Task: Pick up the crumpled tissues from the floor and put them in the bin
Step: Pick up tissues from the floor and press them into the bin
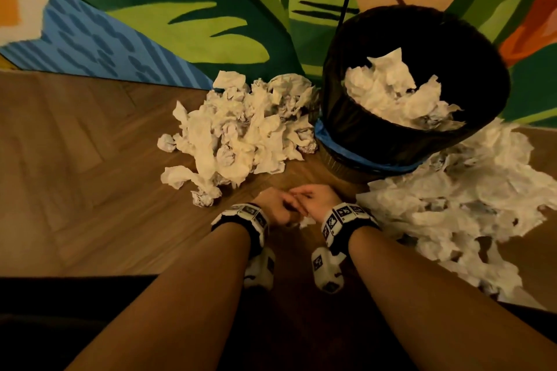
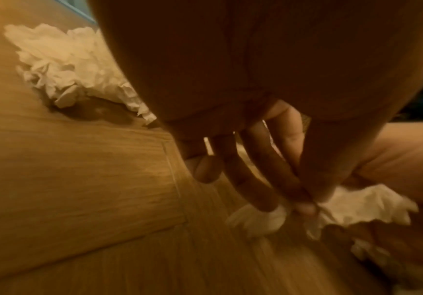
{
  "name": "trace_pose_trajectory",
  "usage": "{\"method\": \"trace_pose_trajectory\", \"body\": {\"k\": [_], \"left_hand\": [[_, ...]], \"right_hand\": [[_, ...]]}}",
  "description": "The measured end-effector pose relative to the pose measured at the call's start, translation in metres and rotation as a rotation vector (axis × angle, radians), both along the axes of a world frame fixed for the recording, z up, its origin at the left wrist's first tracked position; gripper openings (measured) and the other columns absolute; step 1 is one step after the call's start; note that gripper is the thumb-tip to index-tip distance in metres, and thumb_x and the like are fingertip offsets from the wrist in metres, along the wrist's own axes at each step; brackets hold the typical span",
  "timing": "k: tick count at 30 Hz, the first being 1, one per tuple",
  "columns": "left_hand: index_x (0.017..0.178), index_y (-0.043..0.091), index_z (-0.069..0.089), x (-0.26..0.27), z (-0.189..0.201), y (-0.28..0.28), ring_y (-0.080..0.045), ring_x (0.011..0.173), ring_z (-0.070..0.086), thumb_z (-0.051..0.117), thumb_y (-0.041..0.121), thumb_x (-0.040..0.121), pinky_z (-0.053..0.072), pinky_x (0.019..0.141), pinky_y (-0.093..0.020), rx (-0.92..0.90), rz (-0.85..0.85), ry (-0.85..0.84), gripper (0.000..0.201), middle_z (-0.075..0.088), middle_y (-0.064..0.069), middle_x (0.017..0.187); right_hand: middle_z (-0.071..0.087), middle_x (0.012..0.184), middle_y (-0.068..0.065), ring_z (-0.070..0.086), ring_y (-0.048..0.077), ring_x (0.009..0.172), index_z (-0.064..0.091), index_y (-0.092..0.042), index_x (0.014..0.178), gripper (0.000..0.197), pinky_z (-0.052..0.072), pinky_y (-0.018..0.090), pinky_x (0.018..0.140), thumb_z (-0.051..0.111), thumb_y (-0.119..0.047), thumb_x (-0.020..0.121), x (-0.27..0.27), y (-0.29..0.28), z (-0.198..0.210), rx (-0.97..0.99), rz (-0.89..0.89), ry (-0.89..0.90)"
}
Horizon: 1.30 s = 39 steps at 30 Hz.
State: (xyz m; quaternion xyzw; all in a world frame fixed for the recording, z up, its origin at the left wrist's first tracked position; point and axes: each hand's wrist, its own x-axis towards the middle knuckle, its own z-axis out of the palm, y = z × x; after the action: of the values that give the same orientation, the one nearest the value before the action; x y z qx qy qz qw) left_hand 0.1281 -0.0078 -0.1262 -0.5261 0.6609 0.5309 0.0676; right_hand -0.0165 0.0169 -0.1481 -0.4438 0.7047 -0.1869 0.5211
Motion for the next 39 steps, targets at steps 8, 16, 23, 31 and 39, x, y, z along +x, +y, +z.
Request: {"method": "trace_pose_trajectory", "body": {"k": [8,16,23,31,39], "left_hand": [[0.098,0.035,0.049,0.031,0.004,-0.011,-0.017,0.071,0.062,0.055,0.033,0.089,0.056,0.067,-0.034,-0.391,0.399,-0.211,0.011,0.065,0.004,0.085],[0.136,0.024,0.043,0.049,0.000,-0.013,-0.033,0.093,0.065,0.052,0.028,0.091,0.054,0.076,-0.040,-0.427,0.590,-0.357,0.045,0.065,-0.012,0.106],[0.106,0.028,0.070,0.058,0.001,-0.012,-0.026,0.092,0.067,0.059,0.040,0.090,0.056,0.079,-0.036,-0.452,0.544,-0.371,0.023,0.071,-0.004,0.100],[0.099,0.011,0.058,0.061,0.002,-0.009,-0.026,0.086,0.059,0.052,0.030,0.091,0.047,0.071,-0.032,-0.487,0.683,-0.174,0.021,0.061,-0.007,0.092],[0.100,0.020,0.054,0.055,0.005,-0.005,-0.021,0.063,0.059,0.049,0.022,0.091,0.042,0.053,-0.026,-0.492,0.689,-0.123,0.011,0.063,-0.005,0.075]], "right_hand": [[0.063,0.090,0.001,0.056,0.018,0.079,0.069,-0.020,0.090,0.022,0.042,0.027,0.068,0.048,-0.020,0.096,-0.010,-0.016,0.009,-0.010,-0.170,0.155],[0.056,0.119,0.002,0.062,0.018,0.091,0.061,-0.038,0.118,0.040,0.054,0.028,0.073,0.047,-0.007,0.096,0.027,-0.024,0.019,-0.096,0.076,0.130],[0.019,0.159,-0.004,0.036,0.029,0.139,0.038,-0.049,0.142,0.085,0.047,0.031,0.100,0.035,0.013,0.084,0.055,-0.044,0.029,0.003,0.241,0.070],[0.072,0.095,-0.005,0.068,0.011,0.086,0.075,-0.024,0.108,0.022,0.055,0.024,0.083,0.063,-0.017,0.091,0.055,-0.049,0.024,-0.183,0.031,0.143],[0.063,0.109,0.002,0.062,0.020,0.102,0.062,-0.027,0.124,0.036,0.046,0.022,0.080,0.063,-0.014,0.091,0.018,-0.027,0.027,-0.126,0.016,0.183]]}}
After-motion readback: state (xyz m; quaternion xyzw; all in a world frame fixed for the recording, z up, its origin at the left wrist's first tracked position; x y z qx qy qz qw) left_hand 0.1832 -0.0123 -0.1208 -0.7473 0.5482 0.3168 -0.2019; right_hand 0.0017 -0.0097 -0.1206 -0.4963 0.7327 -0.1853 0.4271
